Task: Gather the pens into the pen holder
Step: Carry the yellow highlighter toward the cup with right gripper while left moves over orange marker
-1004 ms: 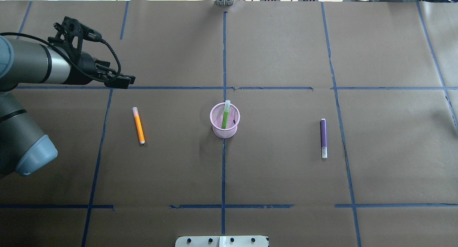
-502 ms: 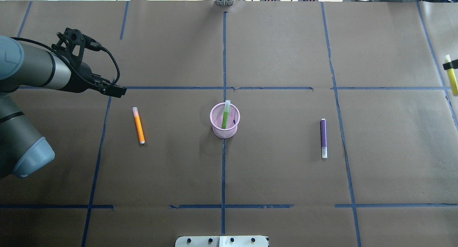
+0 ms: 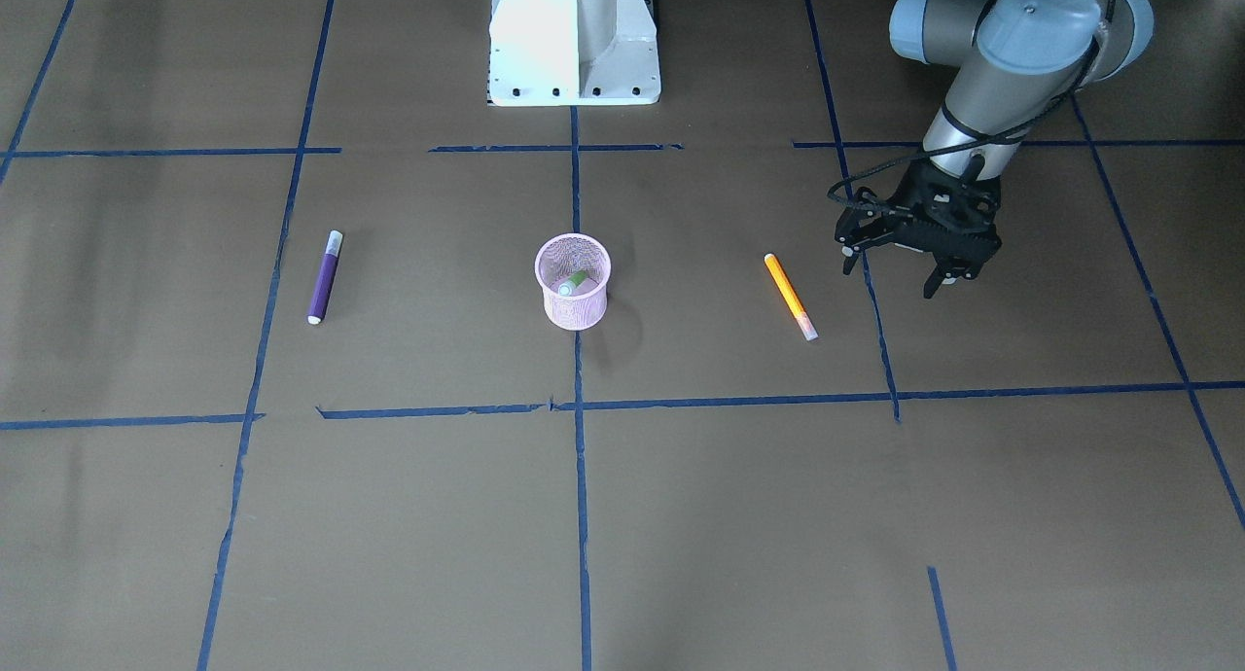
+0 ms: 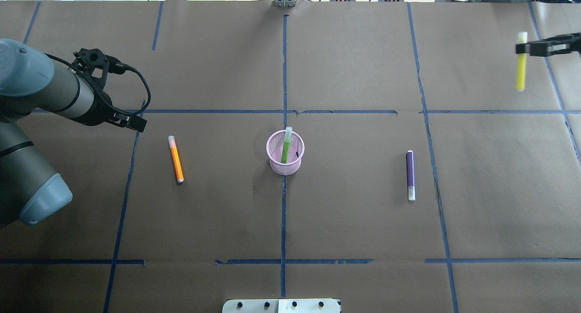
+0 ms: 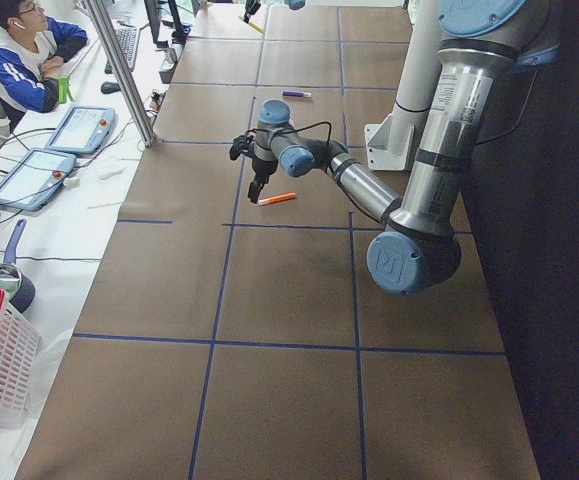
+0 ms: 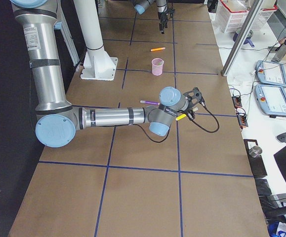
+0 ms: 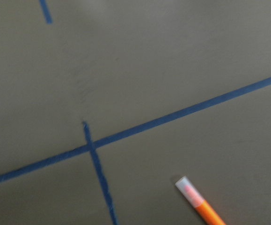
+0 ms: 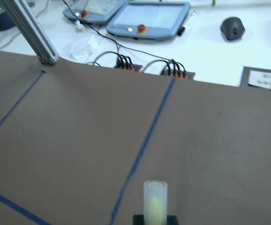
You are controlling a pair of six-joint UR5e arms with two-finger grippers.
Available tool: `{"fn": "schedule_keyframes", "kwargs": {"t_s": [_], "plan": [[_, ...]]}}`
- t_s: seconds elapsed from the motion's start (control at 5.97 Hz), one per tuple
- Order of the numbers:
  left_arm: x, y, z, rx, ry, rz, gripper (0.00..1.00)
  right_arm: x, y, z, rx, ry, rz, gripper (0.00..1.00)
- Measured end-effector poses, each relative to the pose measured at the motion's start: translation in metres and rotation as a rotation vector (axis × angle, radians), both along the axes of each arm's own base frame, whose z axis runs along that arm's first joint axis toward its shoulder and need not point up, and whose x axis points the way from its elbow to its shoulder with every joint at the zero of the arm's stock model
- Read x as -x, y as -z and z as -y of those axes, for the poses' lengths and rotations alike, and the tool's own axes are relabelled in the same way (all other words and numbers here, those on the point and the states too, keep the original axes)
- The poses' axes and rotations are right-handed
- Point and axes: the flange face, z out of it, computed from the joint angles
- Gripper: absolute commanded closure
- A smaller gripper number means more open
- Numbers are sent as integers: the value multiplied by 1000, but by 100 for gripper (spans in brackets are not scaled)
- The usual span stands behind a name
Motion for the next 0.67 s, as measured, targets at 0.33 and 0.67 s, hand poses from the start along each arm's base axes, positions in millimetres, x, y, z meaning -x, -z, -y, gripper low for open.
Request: {"fn": "schedule_keyframes", "kwargs": {"t_s": [0.33,0.67], "plan": [[-13,2,3,139,80,-27,0,107,97,-30,-126,-115,101,100],[-48,8,14,199,104,-41,0,201,167,-65,-180,-205,210,100]]}}
